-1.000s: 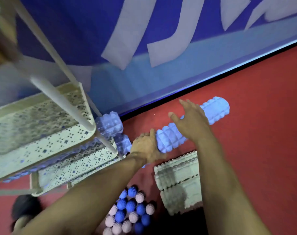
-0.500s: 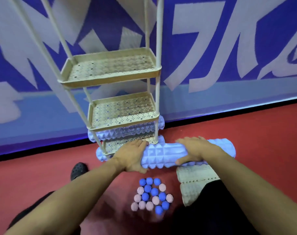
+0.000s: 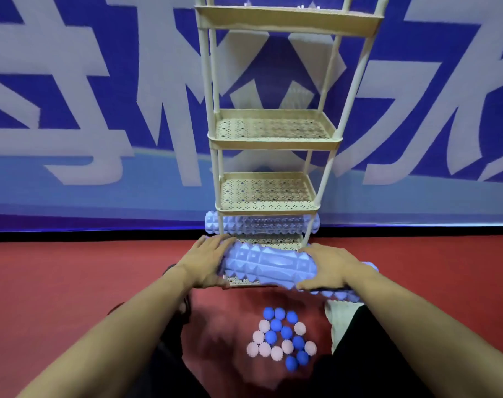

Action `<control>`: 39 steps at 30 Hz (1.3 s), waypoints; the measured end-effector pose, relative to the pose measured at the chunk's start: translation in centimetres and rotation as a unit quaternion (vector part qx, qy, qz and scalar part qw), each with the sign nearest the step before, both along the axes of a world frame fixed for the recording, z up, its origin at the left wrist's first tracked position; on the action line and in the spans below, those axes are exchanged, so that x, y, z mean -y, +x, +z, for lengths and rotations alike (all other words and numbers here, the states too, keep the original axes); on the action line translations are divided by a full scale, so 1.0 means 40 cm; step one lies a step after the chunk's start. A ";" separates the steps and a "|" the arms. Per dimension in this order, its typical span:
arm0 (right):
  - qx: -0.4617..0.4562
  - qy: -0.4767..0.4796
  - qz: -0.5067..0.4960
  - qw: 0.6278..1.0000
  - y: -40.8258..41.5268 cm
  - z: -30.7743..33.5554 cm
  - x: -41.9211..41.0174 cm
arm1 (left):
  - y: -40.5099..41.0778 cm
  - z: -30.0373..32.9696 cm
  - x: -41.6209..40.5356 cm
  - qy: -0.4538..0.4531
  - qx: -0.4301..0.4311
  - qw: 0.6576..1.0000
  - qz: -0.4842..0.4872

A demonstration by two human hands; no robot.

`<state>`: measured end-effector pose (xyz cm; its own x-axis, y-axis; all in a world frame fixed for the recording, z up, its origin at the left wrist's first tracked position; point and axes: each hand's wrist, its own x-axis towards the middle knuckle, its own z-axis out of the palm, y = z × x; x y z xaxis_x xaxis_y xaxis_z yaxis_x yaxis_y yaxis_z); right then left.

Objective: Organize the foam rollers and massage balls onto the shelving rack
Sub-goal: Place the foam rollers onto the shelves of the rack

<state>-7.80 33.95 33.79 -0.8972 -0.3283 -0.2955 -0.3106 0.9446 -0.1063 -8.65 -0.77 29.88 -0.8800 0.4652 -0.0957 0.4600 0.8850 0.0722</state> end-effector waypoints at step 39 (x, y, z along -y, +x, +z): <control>-0.085 0.019 -0.024 0.996 -0.444 -0.269 0.143 | -0.481 -0.220 0.107 0.667 0.259 0.549 0.433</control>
